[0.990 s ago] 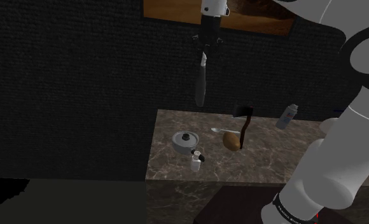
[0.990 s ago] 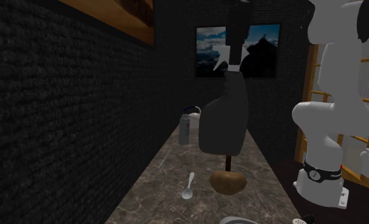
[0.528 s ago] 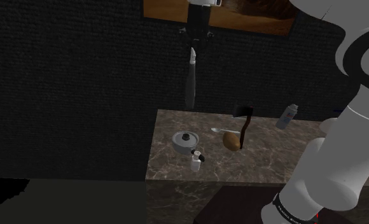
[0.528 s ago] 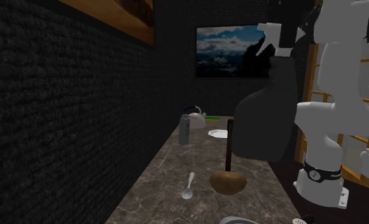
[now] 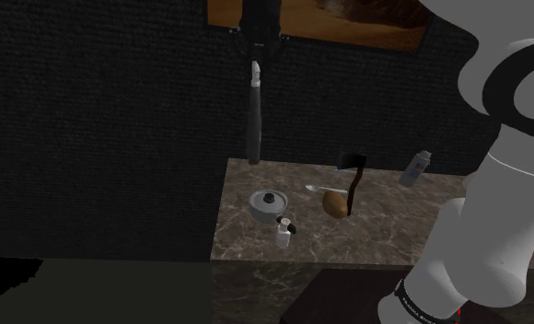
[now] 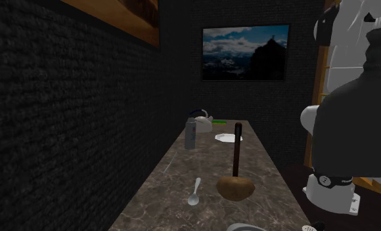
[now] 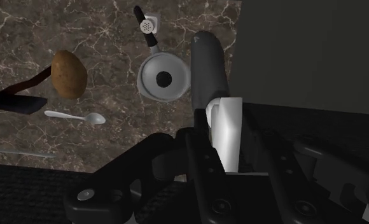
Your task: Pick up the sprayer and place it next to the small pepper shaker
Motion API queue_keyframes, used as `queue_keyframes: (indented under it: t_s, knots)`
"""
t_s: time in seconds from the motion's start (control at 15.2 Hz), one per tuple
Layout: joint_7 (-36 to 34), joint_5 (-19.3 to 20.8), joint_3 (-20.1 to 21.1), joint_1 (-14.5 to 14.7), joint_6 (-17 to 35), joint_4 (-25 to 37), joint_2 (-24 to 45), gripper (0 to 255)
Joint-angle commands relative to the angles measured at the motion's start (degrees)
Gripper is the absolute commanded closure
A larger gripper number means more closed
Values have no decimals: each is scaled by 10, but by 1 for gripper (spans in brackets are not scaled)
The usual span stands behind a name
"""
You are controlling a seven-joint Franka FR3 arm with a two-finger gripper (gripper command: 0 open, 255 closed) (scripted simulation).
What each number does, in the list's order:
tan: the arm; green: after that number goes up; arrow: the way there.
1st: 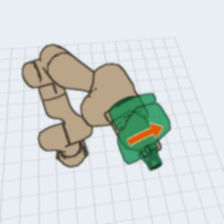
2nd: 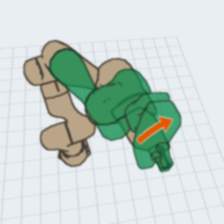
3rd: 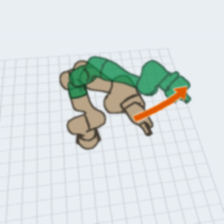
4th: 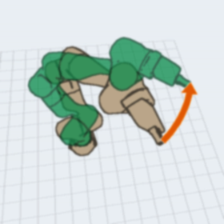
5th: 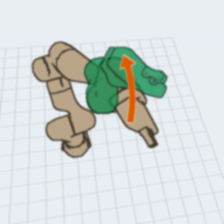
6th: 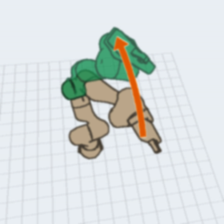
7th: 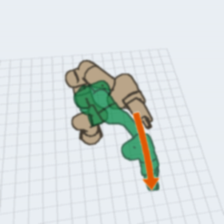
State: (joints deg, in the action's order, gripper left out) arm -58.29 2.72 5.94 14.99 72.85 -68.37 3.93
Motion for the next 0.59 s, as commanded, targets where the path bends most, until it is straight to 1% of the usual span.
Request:
queue_keyframes:
  t_s: [0.0, 0.07, 0.53]
  knots:
    - [-29, 5, 14, 17, -23, 50, 28, 255]
    - [-37, 7, 18, 23, -31, 67, 38, 255]
    - [-36, -1, 15, 18, 47, -58, -10, 255]
